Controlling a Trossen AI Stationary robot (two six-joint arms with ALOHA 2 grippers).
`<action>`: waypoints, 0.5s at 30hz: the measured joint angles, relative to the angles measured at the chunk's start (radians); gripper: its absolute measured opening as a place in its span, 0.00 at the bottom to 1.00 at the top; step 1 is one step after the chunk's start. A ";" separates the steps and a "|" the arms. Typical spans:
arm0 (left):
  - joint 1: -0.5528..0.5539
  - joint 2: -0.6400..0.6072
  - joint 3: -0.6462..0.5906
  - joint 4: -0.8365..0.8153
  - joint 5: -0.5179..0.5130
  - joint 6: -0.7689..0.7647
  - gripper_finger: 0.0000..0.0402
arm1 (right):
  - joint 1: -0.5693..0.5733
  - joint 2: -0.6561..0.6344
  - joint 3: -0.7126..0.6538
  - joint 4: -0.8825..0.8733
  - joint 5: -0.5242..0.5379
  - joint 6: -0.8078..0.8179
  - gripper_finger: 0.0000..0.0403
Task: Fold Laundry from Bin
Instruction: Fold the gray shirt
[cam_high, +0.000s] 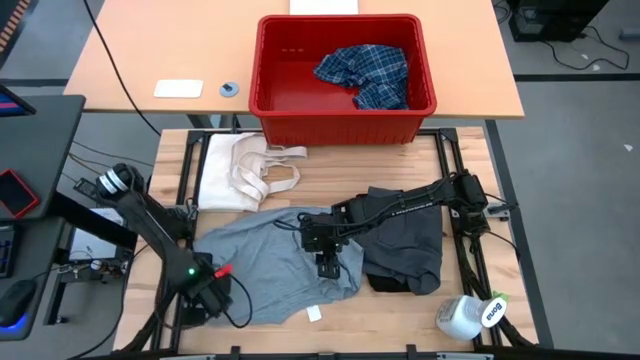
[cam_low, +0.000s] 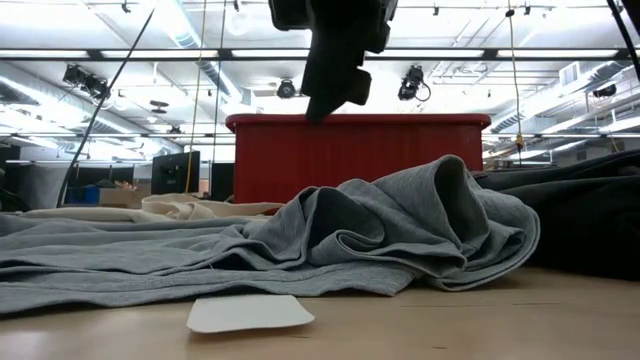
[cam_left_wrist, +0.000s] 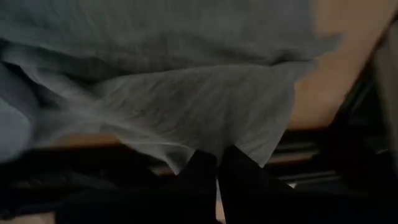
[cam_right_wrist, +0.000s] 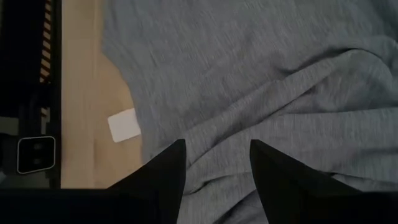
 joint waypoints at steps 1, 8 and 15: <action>0.012 -0.010 0.012 0.003 -0.022 0.006 0.01 | -0.002 0.000 0.000 0.002 0.000 -0.003 0.46; 0.137 -0.020 0.084 0.066 -0.222 0.144 0.02 | -0.016 -0.001 0.000 0.006 -0.024 0.005 0.46; 0.276 -0.003 0.082 0.205 -0.377 0.262 0.02 | -0.015 -0.001 0.000 0.006 -0.067 0.052 0.46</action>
